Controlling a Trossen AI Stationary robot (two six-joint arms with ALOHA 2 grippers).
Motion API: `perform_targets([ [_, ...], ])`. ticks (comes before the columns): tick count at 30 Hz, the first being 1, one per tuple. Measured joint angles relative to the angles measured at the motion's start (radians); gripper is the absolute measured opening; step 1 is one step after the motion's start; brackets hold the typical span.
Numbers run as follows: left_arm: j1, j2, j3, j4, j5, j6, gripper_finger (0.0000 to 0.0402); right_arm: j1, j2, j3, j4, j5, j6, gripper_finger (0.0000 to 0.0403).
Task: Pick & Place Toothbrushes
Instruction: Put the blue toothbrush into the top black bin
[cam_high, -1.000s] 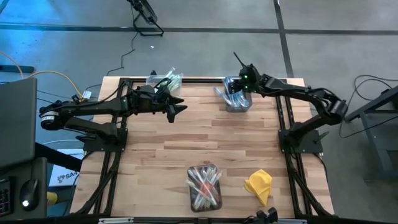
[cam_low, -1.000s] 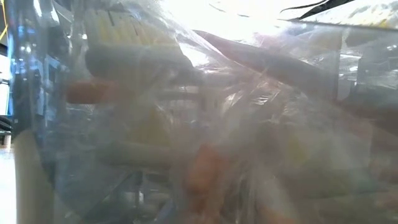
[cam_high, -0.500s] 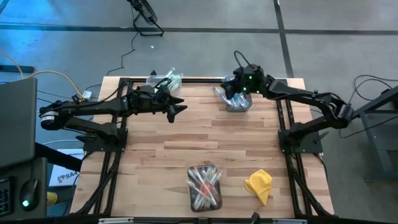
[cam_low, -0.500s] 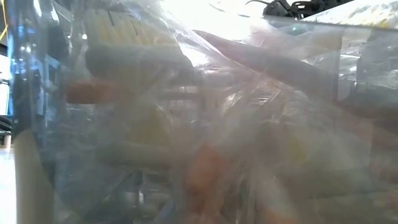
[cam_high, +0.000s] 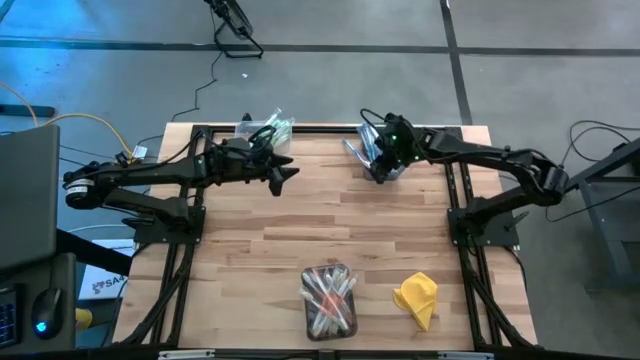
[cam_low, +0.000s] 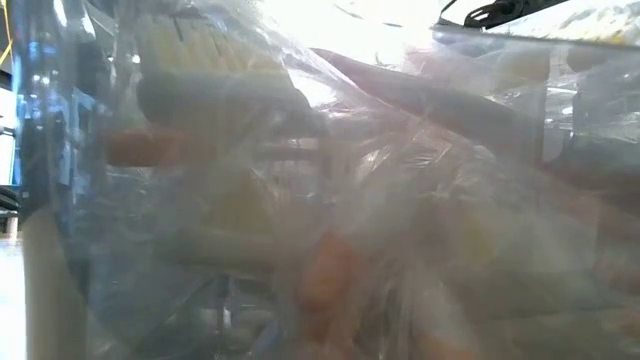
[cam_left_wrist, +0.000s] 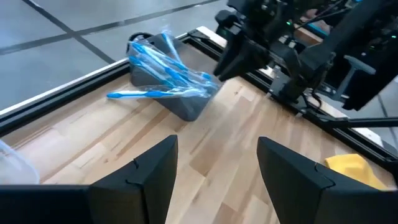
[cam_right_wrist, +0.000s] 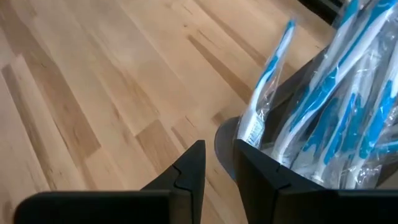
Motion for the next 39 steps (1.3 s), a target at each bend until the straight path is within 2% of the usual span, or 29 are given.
perform_targets([
  [6,0.000,0.000,0.000,-0.001,-0.027,-0.040,0.0216,0.022,0.004,0.017,-0.014,0.053,-0.022,0.0075],
  [15,0.000,0.000,0.000,-0.001,-0.029,-0.062,0.0216,0.128,0.049,0.219,-0.150,0.235,-0.101,0.0075],
  [19,0.000,0.000,0.000,-0.001,-0.029,-0.062,0.0216,0.160,0.163,0.361,-0.242,0.286,-0.159,0.0075],
  [24,0.000,0.000,0.000,-0.008,-0.029,-0.061,0.0216,0.184,0.359,0.568,-0.416,0.407,-0.228,0.0075],
  [29,0.000,0.000,0.000,-0.008,0.000,-0.061,0.0216,0.181,0.526,0.736,-0.543,0.405,-0.315,0.0075],
  [33,0.000,0.000,0.000,-0.008,0.004,-0.060,0.0216,0.181,0.620,0.813,-0.555,0.408,-0.425,0.0075],
  [39,0.000,0.000,0.000,-0.014,0.030,-0.070,0.0216,0.181,0.692,0.853,-0.572,0.492,-0.536,0.0087],
])
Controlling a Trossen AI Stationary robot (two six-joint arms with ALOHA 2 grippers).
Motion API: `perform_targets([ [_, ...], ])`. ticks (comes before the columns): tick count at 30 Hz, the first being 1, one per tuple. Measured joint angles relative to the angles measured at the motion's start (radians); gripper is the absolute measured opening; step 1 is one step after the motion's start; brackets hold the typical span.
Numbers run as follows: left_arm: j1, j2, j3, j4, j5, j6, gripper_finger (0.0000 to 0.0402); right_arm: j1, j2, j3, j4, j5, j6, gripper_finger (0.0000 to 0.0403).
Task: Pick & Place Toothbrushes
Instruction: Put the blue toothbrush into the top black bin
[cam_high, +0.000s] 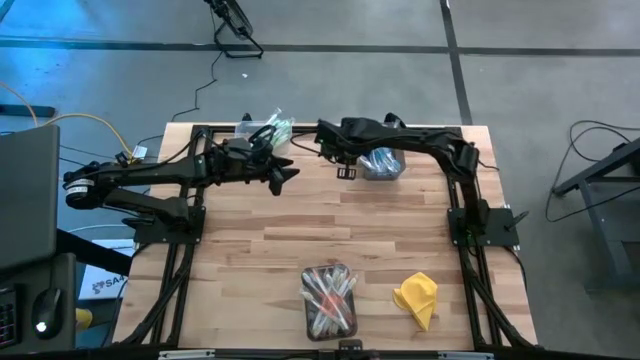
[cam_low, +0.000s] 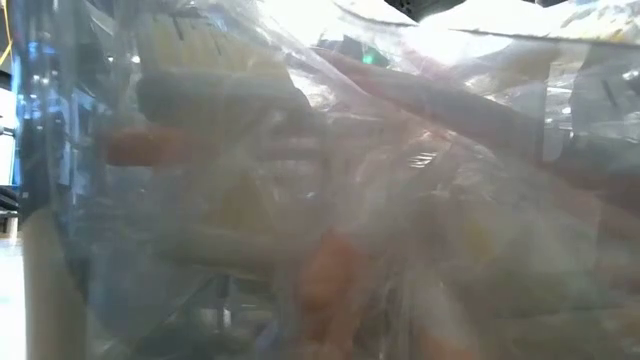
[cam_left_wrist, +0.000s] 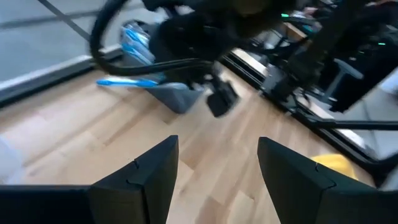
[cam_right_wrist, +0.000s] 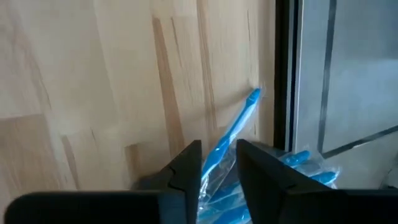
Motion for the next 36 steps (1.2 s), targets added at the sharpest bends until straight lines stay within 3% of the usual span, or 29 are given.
perform_targets([
  [6,0.000,0.000,0.000,0.000,0.144,-0.044,0.0216,-0.002,0.018,0.002,0.011,0.009,-0.013,0.0162],
  [12,0.000,0.000,0.000,0.007,0.175,-0.075,0.0216,-0.003,0.074,0.002,0.037,0.017,-0.026,0.0221],
  [18,0.000,-0.012,0.000,0.016,0.277,-0.129,0.0216,-0.003,0.134,0.000,0.030,0.079,-0.027,0.0226],
  [23,0.000,-0.025,0.000,0.012,0.294,-0.150,0.0216,-0.010,0.150,0.000,0.033,0.132,-0.005,0.0226],
  [31,0.000,-0.026,0.001,0.017,0.294,-0.150,0.0216,-0.043,0.150,0.000,0.021,0.117,0.057,0.0226],
  [36,0.000,-0.026,0.001,0.017,0.294,-0.150,0.0216,-0.057,0.150,0.000,0.003,0.042,0.077,0.0226],
])
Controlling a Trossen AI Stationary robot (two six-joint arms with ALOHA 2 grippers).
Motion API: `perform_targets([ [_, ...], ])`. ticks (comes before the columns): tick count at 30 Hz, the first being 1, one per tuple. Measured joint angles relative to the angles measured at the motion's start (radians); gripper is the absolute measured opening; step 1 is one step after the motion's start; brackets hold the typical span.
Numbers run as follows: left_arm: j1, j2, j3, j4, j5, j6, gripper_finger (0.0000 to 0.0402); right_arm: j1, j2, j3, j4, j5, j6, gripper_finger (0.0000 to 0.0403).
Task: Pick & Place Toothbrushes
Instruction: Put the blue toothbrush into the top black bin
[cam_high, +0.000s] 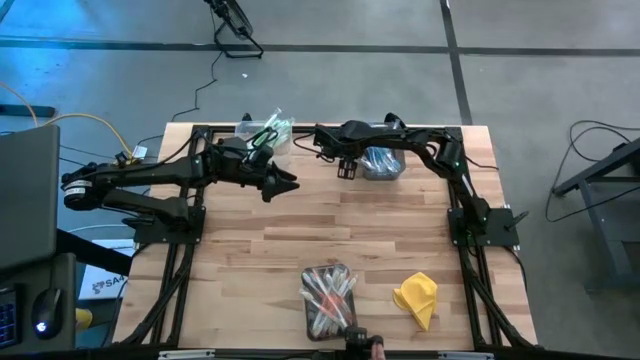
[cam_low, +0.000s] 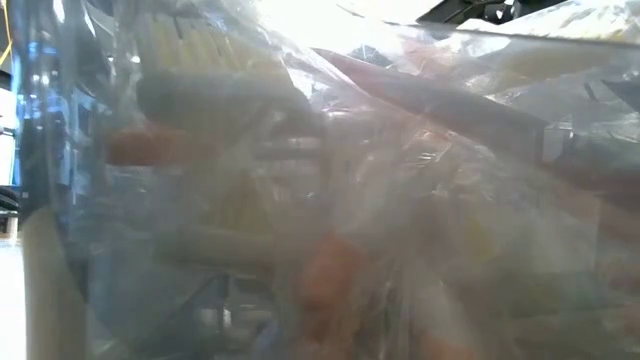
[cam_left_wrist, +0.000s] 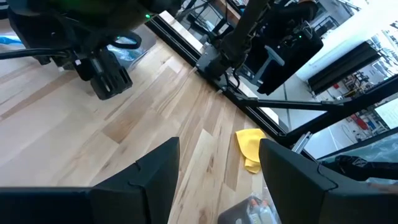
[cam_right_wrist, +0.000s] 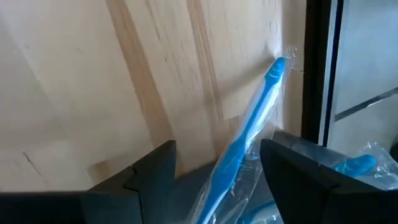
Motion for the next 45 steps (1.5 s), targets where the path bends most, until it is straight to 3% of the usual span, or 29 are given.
perform_targets([
  [24,0.000,0.000,0.000,-0.001,-0.014,0.000,0.0216,-0.024,-0.001,0.000,0.001,0.003,-0.004,0.0227],
  [31,0.000,0.001,0.000,-0.002,-0.015,0.000,0.0216,-0.009,-0.002,0.000,-0.009,-0.091,0.000,0.0227],
  [41,0.000,0.001,0.000,-0.002,-0.015,0.000,0.0216,0.045,-0.022,0.000,-0.006,0.109,-0.057,0.0227],
  [45,0.000,0.001,0.000,-0.003,-0.015,0.000,0.0216,0.075,-0.031,0.000,-0.040,0.141,-0.024,0.0227],
])
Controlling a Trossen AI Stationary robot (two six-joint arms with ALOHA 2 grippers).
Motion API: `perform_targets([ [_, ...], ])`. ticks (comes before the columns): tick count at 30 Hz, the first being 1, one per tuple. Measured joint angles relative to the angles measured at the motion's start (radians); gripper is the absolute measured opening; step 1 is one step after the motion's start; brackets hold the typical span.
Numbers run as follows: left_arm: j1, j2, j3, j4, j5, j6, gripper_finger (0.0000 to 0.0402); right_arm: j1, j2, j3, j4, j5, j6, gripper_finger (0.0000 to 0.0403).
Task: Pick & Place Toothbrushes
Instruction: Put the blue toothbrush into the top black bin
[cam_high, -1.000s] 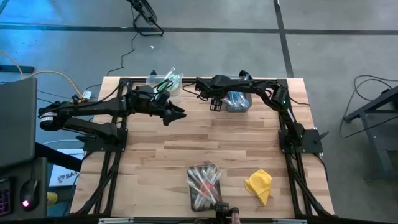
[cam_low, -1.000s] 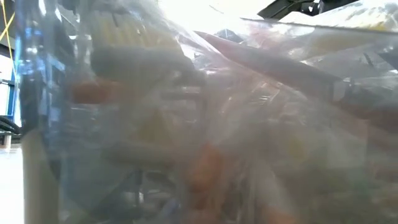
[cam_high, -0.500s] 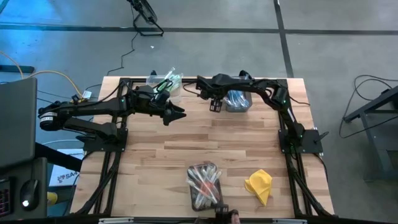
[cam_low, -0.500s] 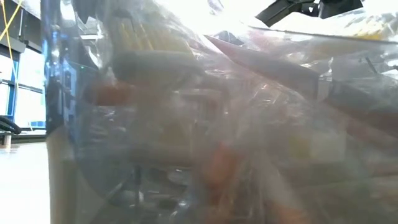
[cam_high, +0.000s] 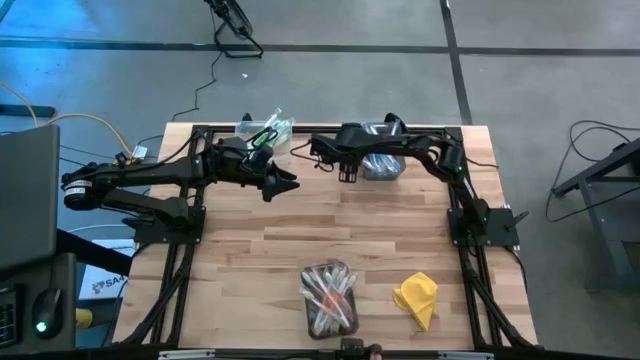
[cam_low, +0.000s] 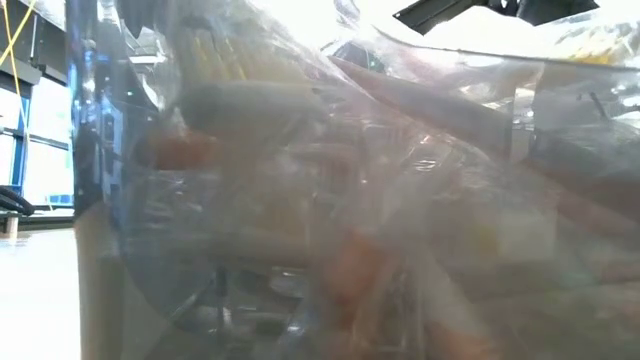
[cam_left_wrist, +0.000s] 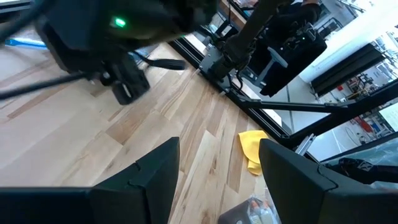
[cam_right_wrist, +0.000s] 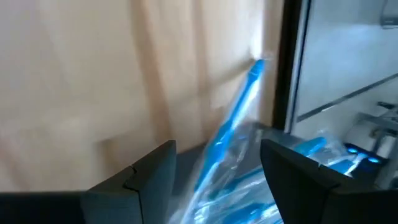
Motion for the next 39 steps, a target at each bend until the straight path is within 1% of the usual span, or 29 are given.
perform_targets([
  [3,0.000,0.000,0.000,0.000,0.000,0.000,0.0216,0.016,-0.003,0.001,-0.056,-0.032,0.059,0.0227],
  [7,0.000,0.000,0.000,-0.006,0.000,0.000,0.0216,0.015,-0.003,0.001,-0.179,-0.142,0.170,0.0227],
  [8,0.000,0.000,0.000,-0.007,0.000,0.000,0.0216,0.015,-0.003,0.001,-0.191,-0.158,0.194,0.0227],
  [11,0.000,0.000,0.000,-0.008,0.000,0.002,0.0216,0.010,-0.003,0.001,-0.188,-0.158,0.224,0.0227],
  [15,0.000,0.000,0.000,-0.008,0.000,0.004,0.0216,-0.011,-0.002,0.001,-0.182,-0.249,0.241,0.0227],
  [16,0.000,0.000,0.000,-0.008,0.000,0.004,0.0216,-0.013,-0.002,0.001,-0.175,-0.249,0.252,0.0227],
  [18,0.000,0.000,0.000,-0.008,0.000,0.004,0.0216,-0.014,-0.002,0.001,-0.156,-0.205,0.261,0.0227],
  [27,0.000,0.000,0.000,-0.008,-0.001,0.004,0.0216,0.024,-0.013,0.000,-0.168,-0.042,0.204,0.0227],
  [32,0.000,0.000,0.000,-0.008,-0.001,0.004,0.0216,0.020,-0.013,0.000,-0.187,-0.082,0.222,0.0227],
  [36,0.000,0.000,0.000,-0.008,-0.001,0.004,0.0216,-0.008,-0.013,0.000,-0.187,-0.126,0.233,0.0227],
  [39,0.000,0.000,0.000,-0.008,-0.001,0.004,0.0216,-0.033,-0.013,0.000,-0.186,-0.138,0.248,0.0227],
])
